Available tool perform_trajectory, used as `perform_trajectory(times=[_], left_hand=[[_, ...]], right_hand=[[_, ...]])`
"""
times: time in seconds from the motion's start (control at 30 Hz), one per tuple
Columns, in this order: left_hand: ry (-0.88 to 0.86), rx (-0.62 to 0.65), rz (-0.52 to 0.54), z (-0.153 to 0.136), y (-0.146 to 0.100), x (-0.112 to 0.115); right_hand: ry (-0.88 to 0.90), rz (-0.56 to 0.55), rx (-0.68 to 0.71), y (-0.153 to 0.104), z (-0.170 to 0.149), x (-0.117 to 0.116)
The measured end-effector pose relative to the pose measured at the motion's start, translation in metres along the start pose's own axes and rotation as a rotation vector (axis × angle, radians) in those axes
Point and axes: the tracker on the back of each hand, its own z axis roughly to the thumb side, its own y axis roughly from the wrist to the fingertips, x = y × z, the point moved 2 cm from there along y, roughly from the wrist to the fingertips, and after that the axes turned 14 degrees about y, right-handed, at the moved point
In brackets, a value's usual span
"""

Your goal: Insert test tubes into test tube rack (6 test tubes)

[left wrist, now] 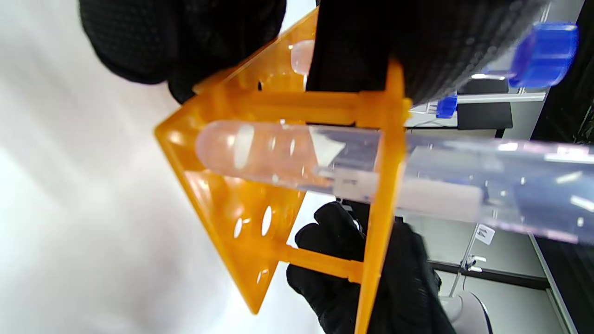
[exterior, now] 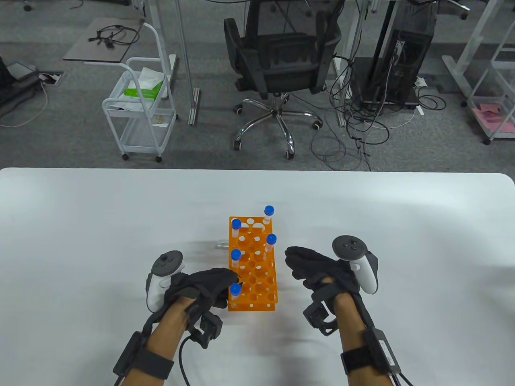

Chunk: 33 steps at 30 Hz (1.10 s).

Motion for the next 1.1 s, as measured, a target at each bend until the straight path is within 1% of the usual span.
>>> perform_trajectory(times=[0.1, 0.23, 0.27, 0.5, 0.63, 0.77, 0.87, 0.97, 1.03, 1.1], left_hand=[[-0.029, 0.005, 0.019, -0.001, -0.003, -0.010], [-0.040, 0.012, 0.044, 0.000, -0.008, -0.023], [-0.044, 0.013, 0.055, 0.000, -0.009, -0.027], [-0.064, 0.011, 0.092, -0.004, -0.016, -0.048], [-0.070, 0.001, 0.102, -0.008, -0.018, -0.053], [-0.055, 0.001, 0.106, -0.006, -0.019, -0.055], [-0.048, 0.007, 0.107, -0.004, -0.019, -0.055], [-0.043, 0.014, 0.102, -0.003, -0.019, -0.053], [-0.037, 0.016, 0.099, -0.001, -0.019, -0.052], [-0.032, 0.018, 0.094, 0.000, -0.019, -0.050]], right_hand=[[-0.130, -0.088, -0.023, 0.024, 0.005, -0.004], [-0.284, -0.180, -0.015, 0.057, 0.009, -0.020], [-0.318, -0.204, -0.032, 0.063, 0.011, -0.023], [-0.473, -0.217, 0.030, 0.102, 0.028, -0.054], [-0.573, -0.213, 0.016, 0.120, 0.029, -0.074], [-0.623, -0.248, 0.041, 0.129, 0.030, -0.087], [-0.680, -0.261, 0.024, 0.131, 0.029, -0.093], [-0.728, -0.309, 0.061, 0.127, 0.029, -0.095], [-0.737, -0.305, 0.081, 0.123, 0.029, -0.096], [-0.724, -0.273, 0.092, 0.116, 0.030, -0.093]])
